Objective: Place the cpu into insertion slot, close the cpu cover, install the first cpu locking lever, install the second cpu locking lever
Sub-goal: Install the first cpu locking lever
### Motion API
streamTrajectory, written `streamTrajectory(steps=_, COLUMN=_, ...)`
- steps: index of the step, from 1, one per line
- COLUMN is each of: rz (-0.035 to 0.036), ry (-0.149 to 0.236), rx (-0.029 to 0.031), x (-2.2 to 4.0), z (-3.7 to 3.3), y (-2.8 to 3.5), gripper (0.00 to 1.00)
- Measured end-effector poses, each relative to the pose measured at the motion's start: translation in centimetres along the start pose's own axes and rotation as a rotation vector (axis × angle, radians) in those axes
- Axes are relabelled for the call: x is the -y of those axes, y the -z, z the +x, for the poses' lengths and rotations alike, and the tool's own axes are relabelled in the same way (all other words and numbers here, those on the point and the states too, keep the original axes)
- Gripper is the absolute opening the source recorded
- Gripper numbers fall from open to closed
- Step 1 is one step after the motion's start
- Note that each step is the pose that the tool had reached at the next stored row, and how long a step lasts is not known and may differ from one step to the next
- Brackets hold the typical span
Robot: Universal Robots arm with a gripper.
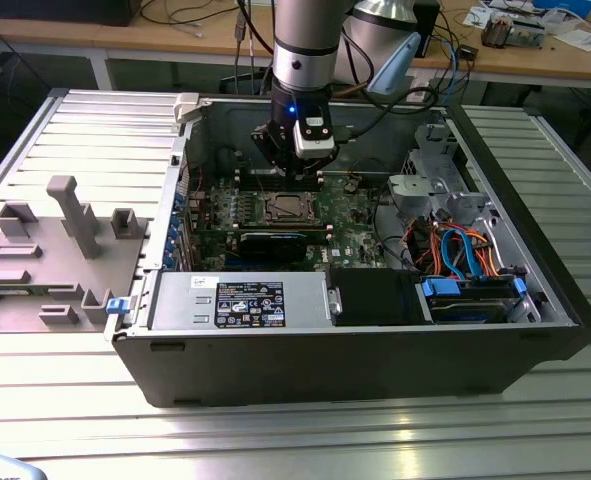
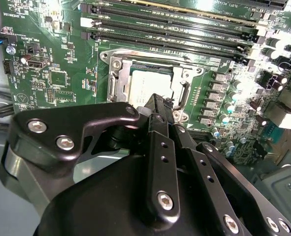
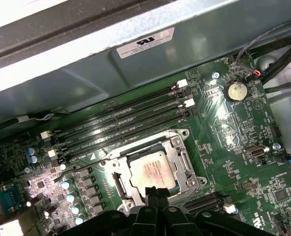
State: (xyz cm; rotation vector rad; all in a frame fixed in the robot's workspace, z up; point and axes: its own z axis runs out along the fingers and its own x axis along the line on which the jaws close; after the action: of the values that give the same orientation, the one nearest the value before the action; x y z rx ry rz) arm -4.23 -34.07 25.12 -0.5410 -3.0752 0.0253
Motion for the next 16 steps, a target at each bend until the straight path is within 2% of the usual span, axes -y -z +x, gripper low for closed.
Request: streamTrajectory(steps=16, rz=0.0004, ry=0.029, rx=0.0005, x=0.0, z=0.0, y=0.0, gripper=0.11)
